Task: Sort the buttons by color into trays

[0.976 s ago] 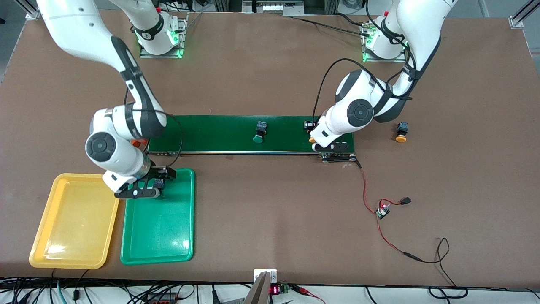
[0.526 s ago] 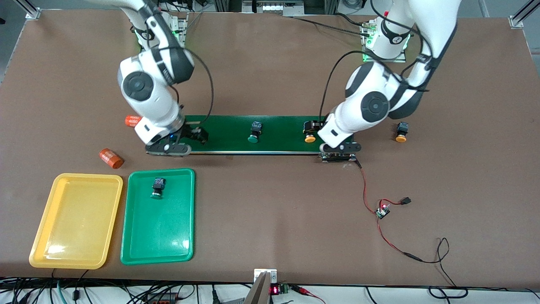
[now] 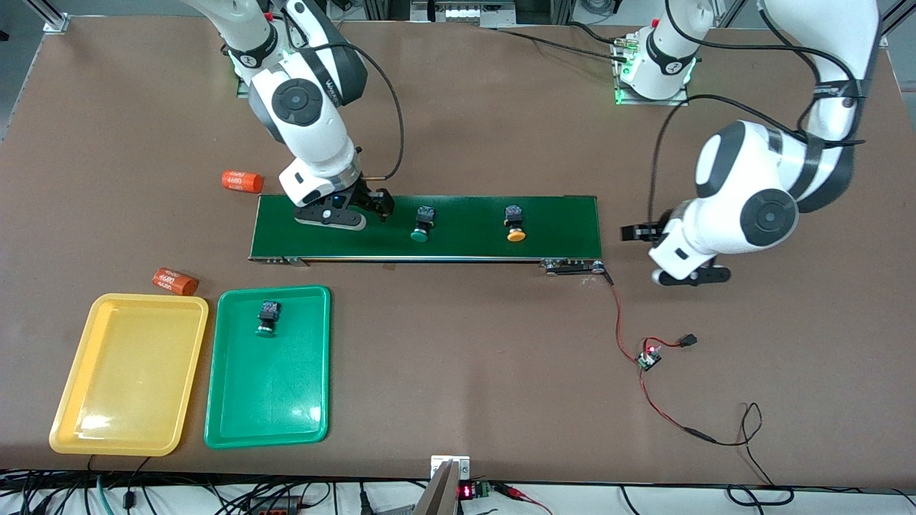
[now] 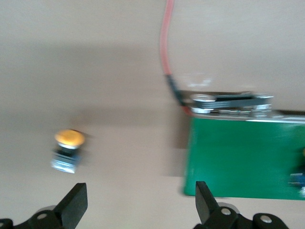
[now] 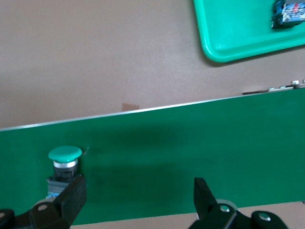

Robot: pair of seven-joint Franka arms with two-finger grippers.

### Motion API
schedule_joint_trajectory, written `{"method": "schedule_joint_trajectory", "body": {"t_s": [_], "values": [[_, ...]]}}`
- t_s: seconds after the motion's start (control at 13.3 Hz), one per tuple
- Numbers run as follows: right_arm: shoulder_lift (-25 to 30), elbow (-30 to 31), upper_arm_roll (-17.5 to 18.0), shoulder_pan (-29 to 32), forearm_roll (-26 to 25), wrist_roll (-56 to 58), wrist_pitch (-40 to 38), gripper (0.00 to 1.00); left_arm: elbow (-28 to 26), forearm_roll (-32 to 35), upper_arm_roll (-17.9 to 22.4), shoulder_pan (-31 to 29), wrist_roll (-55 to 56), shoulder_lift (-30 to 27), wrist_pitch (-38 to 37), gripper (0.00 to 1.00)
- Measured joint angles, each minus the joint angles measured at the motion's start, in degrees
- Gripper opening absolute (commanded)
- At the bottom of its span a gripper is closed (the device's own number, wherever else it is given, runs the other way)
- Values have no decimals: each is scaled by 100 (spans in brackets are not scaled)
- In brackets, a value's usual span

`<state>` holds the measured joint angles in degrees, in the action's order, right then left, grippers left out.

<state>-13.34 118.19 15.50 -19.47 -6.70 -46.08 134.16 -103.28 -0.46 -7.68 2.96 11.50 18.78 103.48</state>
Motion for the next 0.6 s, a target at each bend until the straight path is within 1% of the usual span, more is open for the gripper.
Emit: {"method": "schedule_joint_trajectory", "body": {"t_s": [0.08, 0.23, 0.3, 0.45, 0.6], "values": [[-99, 12, 4, -106, -126, -37, 23, 100, -67, 214, 194, -13, -443, 22, -27, 100], [-340, 15, 9, -340, -211, -324, 229, 100, -357, 501, 557, -33, -1295, 122, 26, 100], [-450, 16, 10, -433, -244, -519, 362, 100, -594, 523, 721, -41, -1641, 185, 253, 100], [-596, 13, 10, -521, -254, -674, 521, 100, -1177, 525, 943, -50, -1991, 286, 1020, 100], [-647, -7, 4, -524, -254, -687, 583, 100, -1883, 526, 991, -49, -2029, 320, 1893, 100]]}}
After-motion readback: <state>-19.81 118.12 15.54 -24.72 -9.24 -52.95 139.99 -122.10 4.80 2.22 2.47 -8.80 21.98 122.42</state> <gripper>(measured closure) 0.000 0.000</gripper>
